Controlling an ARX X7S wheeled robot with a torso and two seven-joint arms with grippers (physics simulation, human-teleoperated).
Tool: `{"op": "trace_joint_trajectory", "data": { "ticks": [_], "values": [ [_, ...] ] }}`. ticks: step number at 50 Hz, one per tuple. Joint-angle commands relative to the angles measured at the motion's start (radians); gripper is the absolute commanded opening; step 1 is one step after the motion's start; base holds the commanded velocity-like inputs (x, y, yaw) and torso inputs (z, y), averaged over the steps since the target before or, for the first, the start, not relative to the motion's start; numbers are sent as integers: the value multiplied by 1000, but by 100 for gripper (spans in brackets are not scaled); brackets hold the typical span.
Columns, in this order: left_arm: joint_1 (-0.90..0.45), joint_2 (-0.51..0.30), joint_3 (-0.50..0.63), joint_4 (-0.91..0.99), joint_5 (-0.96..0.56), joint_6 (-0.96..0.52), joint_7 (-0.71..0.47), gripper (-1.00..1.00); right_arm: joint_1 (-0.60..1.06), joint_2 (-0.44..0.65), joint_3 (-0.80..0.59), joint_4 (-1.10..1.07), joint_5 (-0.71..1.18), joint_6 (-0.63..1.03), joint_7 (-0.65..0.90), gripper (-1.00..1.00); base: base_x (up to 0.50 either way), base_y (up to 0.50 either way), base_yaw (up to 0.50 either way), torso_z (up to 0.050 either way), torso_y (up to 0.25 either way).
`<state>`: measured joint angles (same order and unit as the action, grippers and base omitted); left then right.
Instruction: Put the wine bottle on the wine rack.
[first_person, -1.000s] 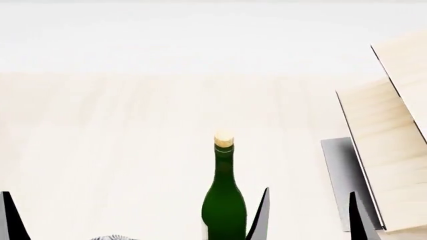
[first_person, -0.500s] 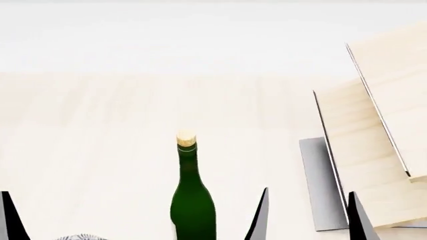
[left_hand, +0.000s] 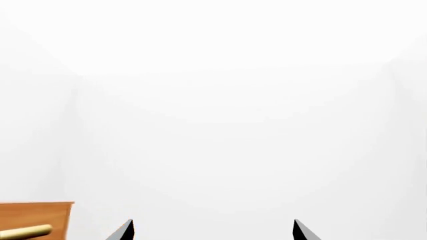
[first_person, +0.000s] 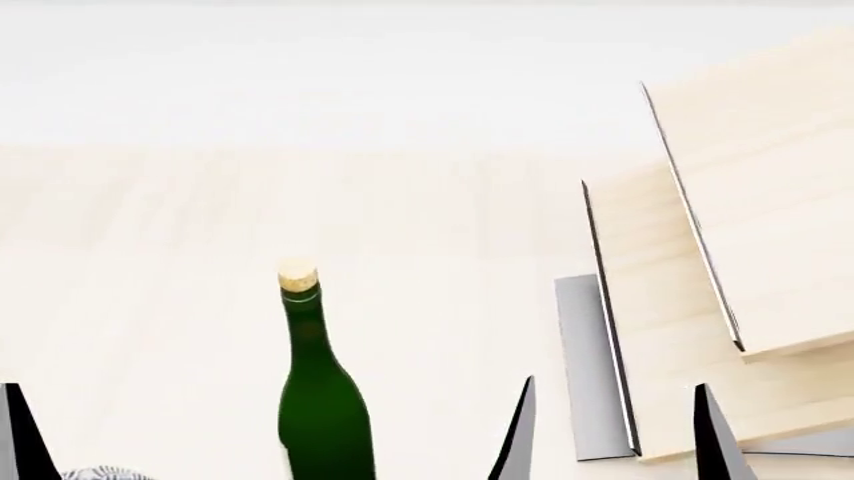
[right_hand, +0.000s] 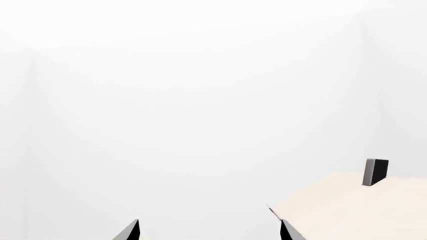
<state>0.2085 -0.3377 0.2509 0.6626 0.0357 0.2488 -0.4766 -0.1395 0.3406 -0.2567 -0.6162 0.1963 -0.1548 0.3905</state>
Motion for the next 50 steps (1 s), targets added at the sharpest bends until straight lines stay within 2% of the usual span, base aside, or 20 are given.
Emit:
{"op": "trace_joint_trajectory", "data": {
  "ticks": [1, 50],
  "values": [
    [0, -3, 2, 0, -1, 0, -3, 100, 1, 2, -4, 4, 0, -4, 3, 100, 0, -141, 0, 0, 0],
    [-4, -17, 12, -1, -4, 1, -20, 100, 4, 14, -17, 6, 2, -5, 18, 100, 0, -142, 0, 0, 0]
  ]
}}
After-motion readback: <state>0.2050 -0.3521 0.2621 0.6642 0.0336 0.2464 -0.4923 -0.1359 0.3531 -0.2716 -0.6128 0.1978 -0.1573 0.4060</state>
